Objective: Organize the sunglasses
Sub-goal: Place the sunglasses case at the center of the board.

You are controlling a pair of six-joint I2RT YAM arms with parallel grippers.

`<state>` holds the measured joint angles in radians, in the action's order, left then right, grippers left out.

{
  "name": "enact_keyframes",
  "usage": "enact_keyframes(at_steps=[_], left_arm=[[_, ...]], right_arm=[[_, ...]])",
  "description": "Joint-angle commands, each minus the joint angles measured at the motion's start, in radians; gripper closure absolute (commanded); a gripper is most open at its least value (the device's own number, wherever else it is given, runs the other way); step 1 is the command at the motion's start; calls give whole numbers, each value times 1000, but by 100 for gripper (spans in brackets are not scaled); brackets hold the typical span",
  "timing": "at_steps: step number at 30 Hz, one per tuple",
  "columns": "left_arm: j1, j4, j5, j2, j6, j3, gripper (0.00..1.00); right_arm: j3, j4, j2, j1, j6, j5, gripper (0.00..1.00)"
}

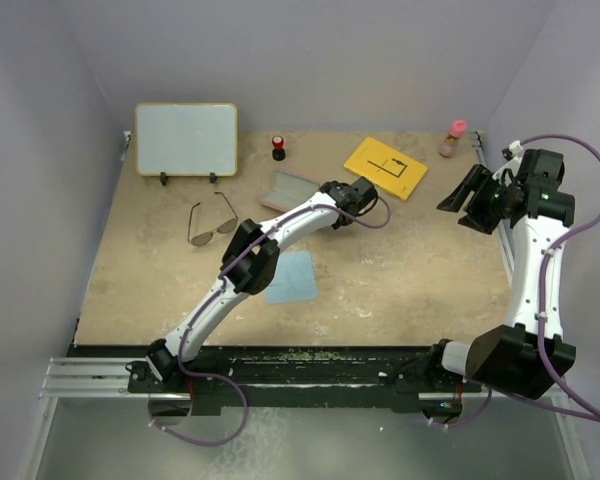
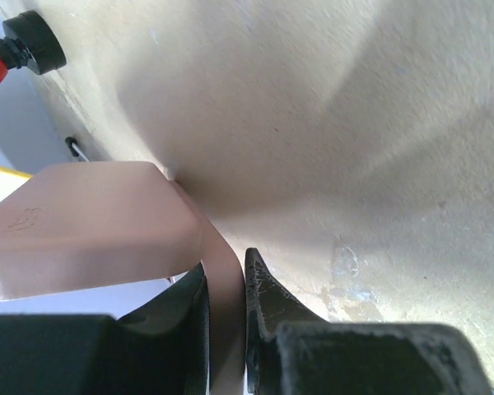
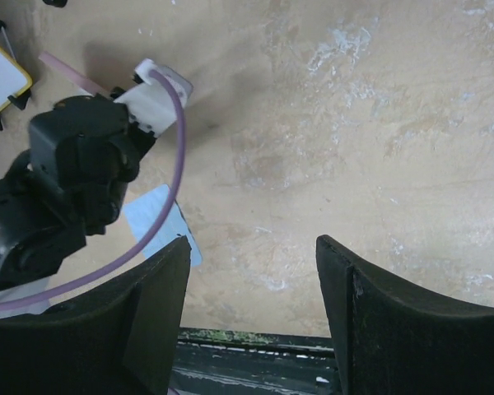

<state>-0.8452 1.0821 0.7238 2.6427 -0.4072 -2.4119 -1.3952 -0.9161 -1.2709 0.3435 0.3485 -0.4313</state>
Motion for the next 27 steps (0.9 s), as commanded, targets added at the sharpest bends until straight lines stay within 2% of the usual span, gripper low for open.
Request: enact_keyframes(at_steps=[1, 3, 5, 7, 8, 9, 10, 15, 21, 24, 27], left_arm=[[-3, -37, -236, -32, 155, -80, 96], [-4, -30, -307, -13, 216, -126, 90], [-11, -21, -398, 11, 259, -157, 80], [-28, -20, -445, 16, 284, -149, 56], [-34, -36, -478, 3, 295, -122, 38], [-38, -63, -511, -12, 305, -85, 24], [-38, -90, -538, -26, 317, -52, 20], [-47, -115, -579, -12, 331, -100, 19], [-41, -161, -622, -132, 331, -49, 19], [-9, -160, -621, -206, 324, -36, 19], [70, -150, -688, -273, 334, -20, 20]], right_arm=[[13, 41, 18, 7, -6, -15, 33], [20, 57, 18, 7, -6, -20, 34], [26, 64, 13, 7, -3, -12, 33], [24, 51, 6, 7, -9, -8, 33], [24, 45, 5, 7, -14, -4, 33], [26, 41, 8, 6, -19, 2, 33], [31, 41, 12, 6, -24, 8, 33], [32, 27, 16, 8, -36, 30, 33], [41, 35, 15, 8, -28, 15, 33], [46, 33, 23, 9, -33, 20, 33], [70, 38, 31, 8, -34, 13, 33]])
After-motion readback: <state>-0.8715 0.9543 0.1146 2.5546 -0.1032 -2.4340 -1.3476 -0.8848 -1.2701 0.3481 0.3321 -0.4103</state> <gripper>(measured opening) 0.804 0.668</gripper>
